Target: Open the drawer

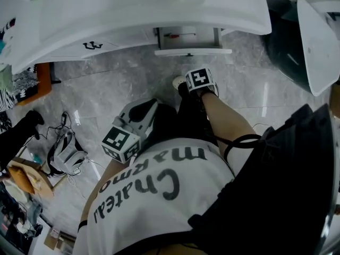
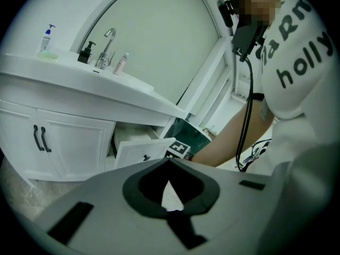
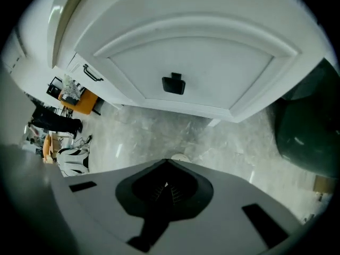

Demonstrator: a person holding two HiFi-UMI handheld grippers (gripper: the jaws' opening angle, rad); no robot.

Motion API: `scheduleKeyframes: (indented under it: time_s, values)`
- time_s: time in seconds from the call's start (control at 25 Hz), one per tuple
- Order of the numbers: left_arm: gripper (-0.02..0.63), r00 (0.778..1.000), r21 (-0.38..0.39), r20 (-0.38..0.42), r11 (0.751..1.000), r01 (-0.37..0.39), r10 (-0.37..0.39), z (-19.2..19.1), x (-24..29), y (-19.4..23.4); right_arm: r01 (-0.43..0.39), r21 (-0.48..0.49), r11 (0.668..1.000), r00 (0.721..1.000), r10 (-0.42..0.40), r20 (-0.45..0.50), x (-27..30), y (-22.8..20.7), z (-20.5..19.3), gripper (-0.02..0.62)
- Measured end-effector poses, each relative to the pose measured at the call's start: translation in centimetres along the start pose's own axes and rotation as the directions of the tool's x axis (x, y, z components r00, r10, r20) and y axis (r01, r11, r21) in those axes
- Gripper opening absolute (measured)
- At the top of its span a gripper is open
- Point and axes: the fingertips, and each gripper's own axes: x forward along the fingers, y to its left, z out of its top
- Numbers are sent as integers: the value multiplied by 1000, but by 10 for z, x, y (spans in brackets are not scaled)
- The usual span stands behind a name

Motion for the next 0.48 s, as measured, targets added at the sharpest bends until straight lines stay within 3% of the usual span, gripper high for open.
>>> scheduleKeyframes:
  time_s: [0.2, 0.48]
  values:
    - [8, 1000, 23, 20, 1000, 3, -4, 6, -7, 1, -92, 18, 996, 995, 92, 44, -18, 27, -6, 11]
    - [8, 999, 104, 31, 994, 12, -16, 31, -21, 0, -138, -136, 981, 953, 169, 250, -103, 62, 26, 11]
